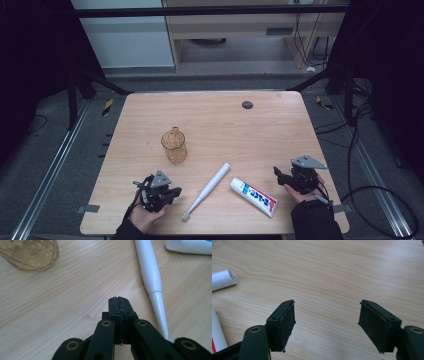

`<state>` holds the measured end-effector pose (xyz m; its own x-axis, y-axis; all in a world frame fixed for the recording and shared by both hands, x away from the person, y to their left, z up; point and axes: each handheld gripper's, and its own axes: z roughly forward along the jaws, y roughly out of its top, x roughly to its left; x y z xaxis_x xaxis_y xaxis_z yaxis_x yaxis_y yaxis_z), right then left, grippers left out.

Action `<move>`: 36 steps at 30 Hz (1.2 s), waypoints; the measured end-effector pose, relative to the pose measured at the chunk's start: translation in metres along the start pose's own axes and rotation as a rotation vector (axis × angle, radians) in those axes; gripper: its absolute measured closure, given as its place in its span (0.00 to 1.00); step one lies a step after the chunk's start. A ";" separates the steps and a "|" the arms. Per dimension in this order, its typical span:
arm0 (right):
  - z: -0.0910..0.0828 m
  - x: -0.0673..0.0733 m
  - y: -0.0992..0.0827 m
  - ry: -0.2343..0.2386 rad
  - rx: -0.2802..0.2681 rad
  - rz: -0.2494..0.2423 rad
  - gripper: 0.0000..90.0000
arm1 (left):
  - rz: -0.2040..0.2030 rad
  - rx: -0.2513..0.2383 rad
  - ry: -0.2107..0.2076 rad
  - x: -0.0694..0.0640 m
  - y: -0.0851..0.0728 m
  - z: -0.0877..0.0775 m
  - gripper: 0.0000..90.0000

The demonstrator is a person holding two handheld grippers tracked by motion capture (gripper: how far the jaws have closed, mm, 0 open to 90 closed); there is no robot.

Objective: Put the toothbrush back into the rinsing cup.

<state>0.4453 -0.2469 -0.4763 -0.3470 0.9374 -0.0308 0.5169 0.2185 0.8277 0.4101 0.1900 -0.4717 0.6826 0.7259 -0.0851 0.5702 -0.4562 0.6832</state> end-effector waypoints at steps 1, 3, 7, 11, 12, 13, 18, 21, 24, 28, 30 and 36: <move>0.000 0.000 0.000 0.000 -0.002 0.002 0.32 | 0.008 0.002 -0.003 -0.001 0.000 0.000 1.00; 0.000 0.000 0.000 0.000 -0.001 0.001 0.32 | 0.013 0.007 -0.014 -0.004 0.000 0.001 1.00; 0.001 0.000 0.000 0.003 0.009 0.009 0.32 | 0.024 0.021 -0.026 -0.009 0.000 0.004 1.00; 0.001 0.000 -0.001 0.002 0.008 -0.003 0.32 | 0.036 0.028 -0.037 -0.014 -0.001 0.007 1.00; 0.001 0.000 -0.001 0.002 0.008 -0.003 0.32 | 0.036 0.028 -0.037 -0.014 -0.001 0.007 1.00; 0.001 0.000 -0.001 0.002 0.010 -0.001 0.32 | 0.043 0.037 -0.044 -0.017 -0.001 0.008 1.00; 0.002 0.001 -0.001 -0.001 0.014 -0.003 0.32 | 0.057 0.045 -0.056 -0.023 -0.001 0.011 1.00; 0.002 0.001 -0.001 -0.001 0.013 -0.004 0.32 | 0.057 0.044 -0.061 -0.024 0.000 0.011 1.00; 0.002 0.001 -0.001 -0.001 0.017 -0.004 0.32 | 0.063 0.049 -0.066 -0.027 0.000 0.013 1.00; 0.002 0.001 -0.001 -0.001 0.016 -0.003 0.32 | 0.067 0.053 -0.077 -0.030 0.000 0.015 1.00; 0.002 0.001 -0.001 -0.003 0.016 -0.007 0.32 | 0.072 0.054 -0.079 -0.031 0.000 0.015 1.00; 0.002 0.001 -0.001 -0.002 0.017 -0.004 0.32 | 0.082 0.061 -0.090 -0.034 0.000 0.017 1.00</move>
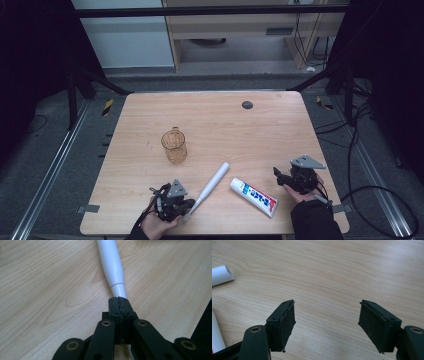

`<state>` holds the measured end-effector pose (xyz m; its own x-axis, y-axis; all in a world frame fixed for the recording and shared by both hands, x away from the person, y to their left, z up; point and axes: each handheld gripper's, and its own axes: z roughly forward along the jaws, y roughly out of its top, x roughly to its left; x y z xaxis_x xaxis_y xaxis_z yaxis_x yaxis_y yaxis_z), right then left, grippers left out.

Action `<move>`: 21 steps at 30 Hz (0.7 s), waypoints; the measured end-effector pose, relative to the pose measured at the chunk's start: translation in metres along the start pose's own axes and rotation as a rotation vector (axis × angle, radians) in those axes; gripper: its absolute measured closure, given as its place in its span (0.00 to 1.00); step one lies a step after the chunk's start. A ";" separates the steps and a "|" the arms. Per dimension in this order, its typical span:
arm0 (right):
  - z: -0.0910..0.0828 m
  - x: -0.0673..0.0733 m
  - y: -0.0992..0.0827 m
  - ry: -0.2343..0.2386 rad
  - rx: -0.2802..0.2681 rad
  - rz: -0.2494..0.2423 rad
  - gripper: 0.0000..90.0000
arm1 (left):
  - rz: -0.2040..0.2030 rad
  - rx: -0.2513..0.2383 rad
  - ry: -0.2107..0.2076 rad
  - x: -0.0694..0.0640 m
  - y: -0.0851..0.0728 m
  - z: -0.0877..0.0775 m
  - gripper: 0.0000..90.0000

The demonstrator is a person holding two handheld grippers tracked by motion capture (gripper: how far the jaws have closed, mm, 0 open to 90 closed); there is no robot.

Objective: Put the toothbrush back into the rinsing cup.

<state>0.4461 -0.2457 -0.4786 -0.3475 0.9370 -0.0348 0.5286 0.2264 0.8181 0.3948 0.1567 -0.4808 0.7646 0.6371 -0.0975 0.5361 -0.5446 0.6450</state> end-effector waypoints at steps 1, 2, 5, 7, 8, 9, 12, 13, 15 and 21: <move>0.000 0.000 0.000 -0.001 0.000 0.000 0.32 | 0.001 -0.001 -0.001 0.000 0.000 0.000 1.00; 0.000 0.000 0.000 -0.003 -0.001 -0.003 0.32 | -0.001 -0.004 -0.003 -0.001 0.000 0.000 1.00; 0.000 0.000 0.000 -0.002 -0.001 -0.002 0.32 | -0.002 -0.005 -0.007 -0.002 0.001 0.001 1.00; 0.000 0.000 0.000 -0.001 0.001 -0.002 0.32 | 0.005 0.000 -0.009 -0.004 0.001 0.002 1.00; 0.000 0.000 0.000 -0.002 0.001 -0.005 0.32 | 0.005 0.000 -0.009 -0.004 0.001 0.002 1.00; 0.000 0.000 0.000 -0.002 0.001 -0.005 0.32 | 0.008 0.002 -0.012 -0.004 0.001 0.003 1.00; 0.001 0.000 0.000 -0.003 0.002 -0.006 0.32 | 0.014 0.005 -0.013 -0.006 0.002 0.004 1.00; 0.001 0.000 0.000 -0.003 0.002 -0.006 0.32 | 0.014 0.005 -0.013 -0.006 0.002 0.004 1.00; 0.001 0.000 0.000 -0.002 0.003 -0.004 0.32 | 0.014 0.004 -0.015 -0.007 0.002 0.005 1.00; 0.000 0.000 0.000 -0.004 0.002 -0.005 0.32 | 0.027 0.005 -0.019 -0.011 0.004 0.008 1.00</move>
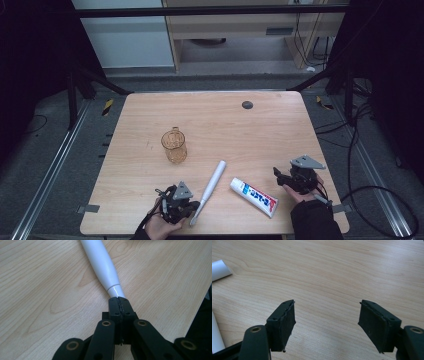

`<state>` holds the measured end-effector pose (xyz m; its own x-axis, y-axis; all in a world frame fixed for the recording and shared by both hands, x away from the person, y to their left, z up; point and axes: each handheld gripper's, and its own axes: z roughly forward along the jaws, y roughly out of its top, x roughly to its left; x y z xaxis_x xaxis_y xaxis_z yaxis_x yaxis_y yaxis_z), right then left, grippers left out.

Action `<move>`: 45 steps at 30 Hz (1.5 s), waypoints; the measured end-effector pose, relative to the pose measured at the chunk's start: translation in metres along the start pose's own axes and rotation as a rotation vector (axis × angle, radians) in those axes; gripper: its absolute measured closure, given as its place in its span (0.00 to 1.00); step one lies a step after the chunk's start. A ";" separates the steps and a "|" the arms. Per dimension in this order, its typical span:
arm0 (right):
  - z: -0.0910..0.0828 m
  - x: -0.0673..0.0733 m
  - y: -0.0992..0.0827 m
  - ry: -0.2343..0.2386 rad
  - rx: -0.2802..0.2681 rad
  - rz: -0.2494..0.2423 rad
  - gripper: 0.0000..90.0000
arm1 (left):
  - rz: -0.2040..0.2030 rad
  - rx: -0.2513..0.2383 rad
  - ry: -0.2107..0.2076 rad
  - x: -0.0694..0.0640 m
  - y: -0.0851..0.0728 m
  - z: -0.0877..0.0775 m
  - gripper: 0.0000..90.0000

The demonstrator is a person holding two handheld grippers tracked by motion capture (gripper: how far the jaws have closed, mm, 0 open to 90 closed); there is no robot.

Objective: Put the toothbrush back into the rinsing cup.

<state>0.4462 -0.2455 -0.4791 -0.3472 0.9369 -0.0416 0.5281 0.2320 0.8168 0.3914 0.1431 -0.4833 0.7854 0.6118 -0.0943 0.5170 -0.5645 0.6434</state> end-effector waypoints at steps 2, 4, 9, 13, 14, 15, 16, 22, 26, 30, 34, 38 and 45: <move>0.001 0.000 0.000 0.001 0.001 0.000 0.32 | 0.000 -0.001 0.001 -0.001 0.001 0.002 1.00; 0.001 0.000 0.000 -0.001 0.000 -0.003 0.32 | 0.006 0.001 0.000 -0.002 0.002 0.003 1.00; 0.001 0.000 0.000 0.002 0.002 -0.002 0.32 | 0.015 -0.001 -0.006 -0.006 0.004 0.007 1.00; 0.001 0.000 0.000 0.002 0.001 0.000 0.33 | 0.022 0.001 -0.011 -0.008 0.005 0.009 1.00; 0.001 0.000 0.000 0.003 0.000 -0.001 0.33 | 0.026 0.000 -0.012 -0.008 0.005 0.010 1.00; 0.001 0.000 0.000 0.003 0.000 0.000 0.33 | 0.034 -0.002 -0.009 -0.009 0.006 0.010 1.00; 0.001 0.000 0.000 0.003 0.000 0.001 0.34 | 0.031 -0.007 -0.009 -0.010 0.007 0.011 1.00; 0.001 0.000 0.000 0.003 -0.005 0.000 0.34 | 0.034 -0.007 -0.010 -0.009 0.009 0.013 1.00; 0.001 0.000 0.000 0.001 -0.004 -0.001 0.34 | 0.036 -0.003 -0.006 -0.008 0.010 0.015 1.00; 0.001 0.000 0.000 0.001 -0.005 -0.002 0.35 | 0.041 -0.003 -0.011 -0.009 0.011 0.016 1.00; 0.001 0.000 0.000 0.000 -0.006 -0.002 0.35 | 0.043 -0.002 -0.016 -0.010 0.012 0.019 1.00; 0.001 0.000 0.001 0.000 -0.005 -0.002 0.35 | 0.046 -0.001 -0.015 -0.012 0.013 0.020 1.00; 0.001 0.000 0.001 0.000 -0.006 -0.002 0.35 | 0.065 -0.004 -0.018 -0.016 0.015 0.023 1.00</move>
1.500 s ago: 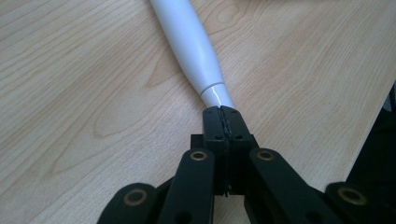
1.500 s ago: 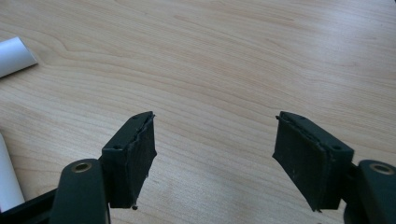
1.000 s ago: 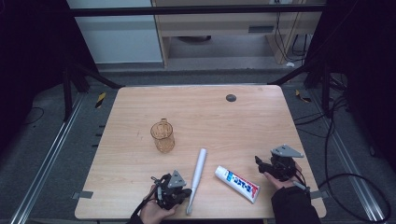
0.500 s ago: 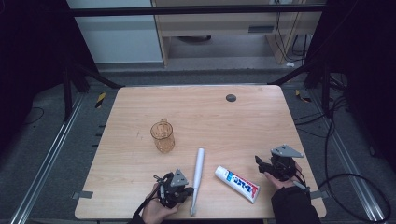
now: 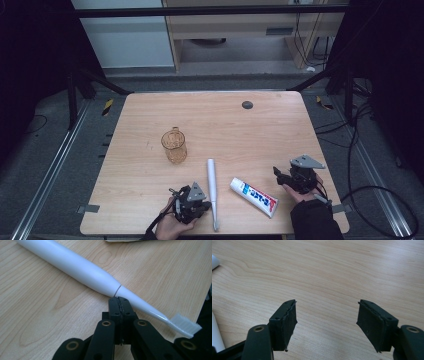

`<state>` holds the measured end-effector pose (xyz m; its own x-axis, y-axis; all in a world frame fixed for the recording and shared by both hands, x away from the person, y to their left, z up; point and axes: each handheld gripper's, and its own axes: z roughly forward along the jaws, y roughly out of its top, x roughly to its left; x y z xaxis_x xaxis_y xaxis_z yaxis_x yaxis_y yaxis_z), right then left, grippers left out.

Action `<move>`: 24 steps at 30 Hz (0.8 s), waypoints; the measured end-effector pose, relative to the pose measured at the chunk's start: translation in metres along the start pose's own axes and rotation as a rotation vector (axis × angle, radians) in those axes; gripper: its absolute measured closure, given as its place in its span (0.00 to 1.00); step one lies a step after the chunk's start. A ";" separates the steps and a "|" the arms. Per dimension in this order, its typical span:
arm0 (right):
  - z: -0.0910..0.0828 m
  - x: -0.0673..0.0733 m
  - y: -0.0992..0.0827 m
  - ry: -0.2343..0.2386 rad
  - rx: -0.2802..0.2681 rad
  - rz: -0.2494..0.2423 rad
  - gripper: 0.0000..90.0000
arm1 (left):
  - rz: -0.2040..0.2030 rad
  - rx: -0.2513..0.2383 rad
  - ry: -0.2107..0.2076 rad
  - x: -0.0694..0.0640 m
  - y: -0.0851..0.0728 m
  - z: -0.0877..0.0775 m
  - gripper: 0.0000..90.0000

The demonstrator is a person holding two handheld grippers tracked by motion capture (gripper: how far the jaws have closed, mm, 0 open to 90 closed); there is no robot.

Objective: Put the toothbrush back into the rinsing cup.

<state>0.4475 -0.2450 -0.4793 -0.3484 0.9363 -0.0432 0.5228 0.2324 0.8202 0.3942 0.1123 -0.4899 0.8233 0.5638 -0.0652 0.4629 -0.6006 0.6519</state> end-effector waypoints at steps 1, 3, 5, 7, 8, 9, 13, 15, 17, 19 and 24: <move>0.000 0.000 0.000 0.001 0.000 -0.002 0.35 | -0.005 -0.003 0.000 0.000 0.000 0.000 1.00; 0.000 0.000 0.000 0.001 0.000 -0.001 0.35 | -0.006 -0.003 0.002 0.001 0.000 0.000 1.00; 0.000 0.000 0.000 0.003 -0.001 -0.001 0.35 | -0.009 -0.003 0.005 0.001 0.001 0.001 1.00; 0.000 0.000 0.000 0.002 0.000 0.001 0.35 | -0.011 -0.007 0.006 0.001 0.002 0.002 1.00; 0.001 0.001 0.000 0.003 0.002 0.002 0.35 | -0.006 -0.009 0.002 0.000 0.005 0.004 1.00; 0.001 0.001 0.000 0.003 0.002 0.002 0.35 | -0.006 -0.009 0.002 0.000 0.005 0.004 1.00; 0.000 0.000 0.001 0.006 -0.001 0.000 0.35 | 0.006 -0.002 0.002 -0.002 0.006 0.007 1.00; 0.000 0.000 0.000 0.003 -0.001 0.000 0.35 | -0.001 -0.010 -0.001 -0.001 0.006 0.006 1.00; 0.000 0.000 0.000 0.002 0.000 -0.001 0.35 | -0.009 -0.020 0.001 0.001 0.007 0.004 1.00; 0.000 0.000 0.000 0.004 -0.001 -0.002 0.35 | -0.017 -0.029 0.006 0.005 0.009 0.001 1.00; 0.001 0.000 0.000 0.000 0.003 0.004 0.36 | -0.038 -0.084 0.027 0.023 0.018 -0.016 1.00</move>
<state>0.4483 -0.2448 -0.4803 -0.3463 0.9373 -0.0394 0.5267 0.2290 0.8186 0.4159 0.1235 -0.4674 0.7962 0.6009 -0.0711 0.4632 -0.5297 0.7105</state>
